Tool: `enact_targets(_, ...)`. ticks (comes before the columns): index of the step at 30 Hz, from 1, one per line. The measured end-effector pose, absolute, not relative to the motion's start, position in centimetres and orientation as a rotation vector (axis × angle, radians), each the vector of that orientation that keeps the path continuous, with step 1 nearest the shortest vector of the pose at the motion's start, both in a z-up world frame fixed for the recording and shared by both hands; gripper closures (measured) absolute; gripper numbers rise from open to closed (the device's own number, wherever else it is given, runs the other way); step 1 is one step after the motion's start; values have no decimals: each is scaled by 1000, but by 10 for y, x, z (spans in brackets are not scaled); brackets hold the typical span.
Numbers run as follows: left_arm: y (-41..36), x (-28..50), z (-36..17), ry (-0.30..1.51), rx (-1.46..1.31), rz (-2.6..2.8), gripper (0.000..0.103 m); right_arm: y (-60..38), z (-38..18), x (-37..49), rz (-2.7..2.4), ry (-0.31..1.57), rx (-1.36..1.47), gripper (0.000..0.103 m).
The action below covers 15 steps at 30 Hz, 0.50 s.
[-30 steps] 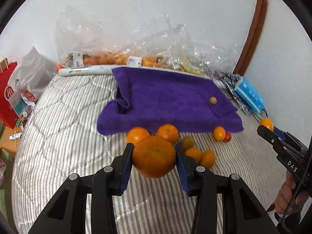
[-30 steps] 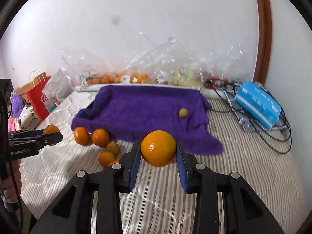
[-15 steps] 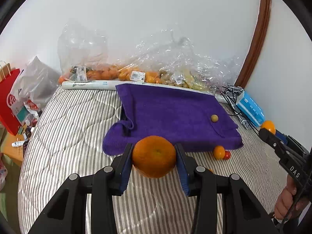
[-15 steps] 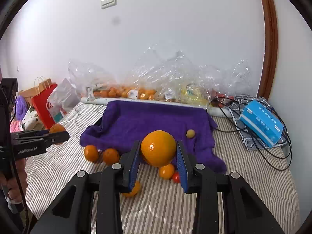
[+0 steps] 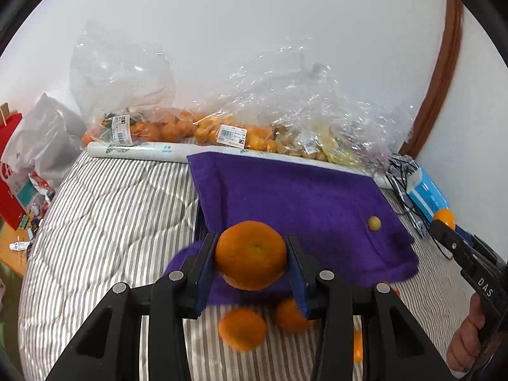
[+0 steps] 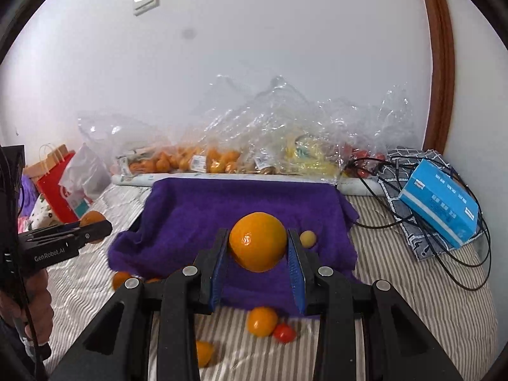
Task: Organize fruits
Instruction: 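Carry both held oranges over the purple towel, right gripper releasing its orange there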
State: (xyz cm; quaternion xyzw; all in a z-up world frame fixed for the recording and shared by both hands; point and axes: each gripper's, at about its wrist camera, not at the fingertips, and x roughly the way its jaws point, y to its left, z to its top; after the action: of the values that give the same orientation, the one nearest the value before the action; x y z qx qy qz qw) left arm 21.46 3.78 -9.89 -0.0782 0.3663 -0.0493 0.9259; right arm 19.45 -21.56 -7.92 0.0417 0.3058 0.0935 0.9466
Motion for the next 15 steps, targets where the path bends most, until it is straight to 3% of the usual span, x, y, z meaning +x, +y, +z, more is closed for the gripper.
enact_targets(9, 38, 268, -122, 755, -179, -79, 63, -225, -104, 236, 196, 645, 119, 68)
enact_targets(15, 38, 275, -153, 829, -165, -67, 63, -233, -138, 252, 222, 754, 161, 68)
